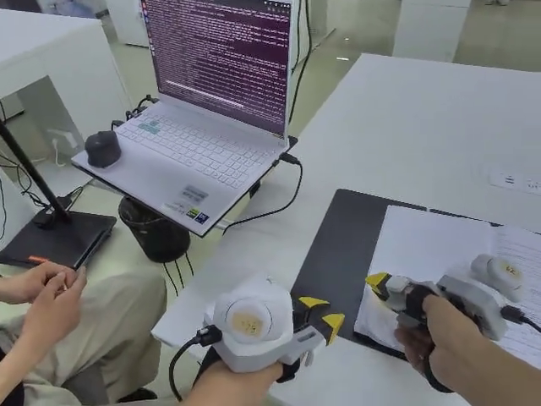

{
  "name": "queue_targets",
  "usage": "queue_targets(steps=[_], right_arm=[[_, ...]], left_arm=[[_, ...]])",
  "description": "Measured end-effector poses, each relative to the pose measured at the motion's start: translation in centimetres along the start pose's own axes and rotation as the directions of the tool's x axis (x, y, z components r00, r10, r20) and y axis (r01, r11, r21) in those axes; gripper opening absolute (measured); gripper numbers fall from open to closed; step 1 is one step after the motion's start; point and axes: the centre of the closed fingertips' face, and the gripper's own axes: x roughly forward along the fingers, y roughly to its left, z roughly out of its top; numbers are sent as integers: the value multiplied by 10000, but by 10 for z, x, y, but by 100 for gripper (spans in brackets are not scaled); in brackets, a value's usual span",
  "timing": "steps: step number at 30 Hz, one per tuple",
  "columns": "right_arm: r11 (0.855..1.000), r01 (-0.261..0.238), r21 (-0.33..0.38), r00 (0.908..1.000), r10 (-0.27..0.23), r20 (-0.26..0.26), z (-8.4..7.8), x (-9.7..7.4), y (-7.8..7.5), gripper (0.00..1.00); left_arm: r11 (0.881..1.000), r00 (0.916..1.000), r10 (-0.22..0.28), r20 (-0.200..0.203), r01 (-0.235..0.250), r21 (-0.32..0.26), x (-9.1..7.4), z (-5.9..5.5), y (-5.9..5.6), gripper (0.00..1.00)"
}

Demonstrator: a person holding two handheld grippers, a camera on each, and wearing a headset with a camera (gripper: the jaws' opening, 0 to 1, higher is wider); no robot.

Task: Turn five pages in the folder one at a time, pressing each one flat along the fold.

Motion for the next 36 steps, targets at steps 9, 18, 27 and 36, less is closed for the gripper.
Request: queue_targets(steps=[9, 18, 27, 36], right_arm=[[9778, -1847, 990, 9815, 1783, 700, 41, -43, 15, 9], [9720, -1824, 1481, 9748, 1592, 1562, 77, -89, -31, 5], [9646, -1567, 2121, 9746, 1163, 1913, 99, -104, -68, 2], [9478, -1777, 2646, 9731, 1293, 1905, 118, -89, -74, 2]], left_arm=[[9899, 9937, -843, -739, 920, 1076, 51, -5, -30, 11], [9872, 9851, -354, -1685, 606, 1473, 88, -34, -22, 13], [9846, 9778, 175, -2090, 196, 1739, 87, -58, -11, 9], [9703, 9833, 151, -1811, 293, 2400, 87, -58, -11, 9]])
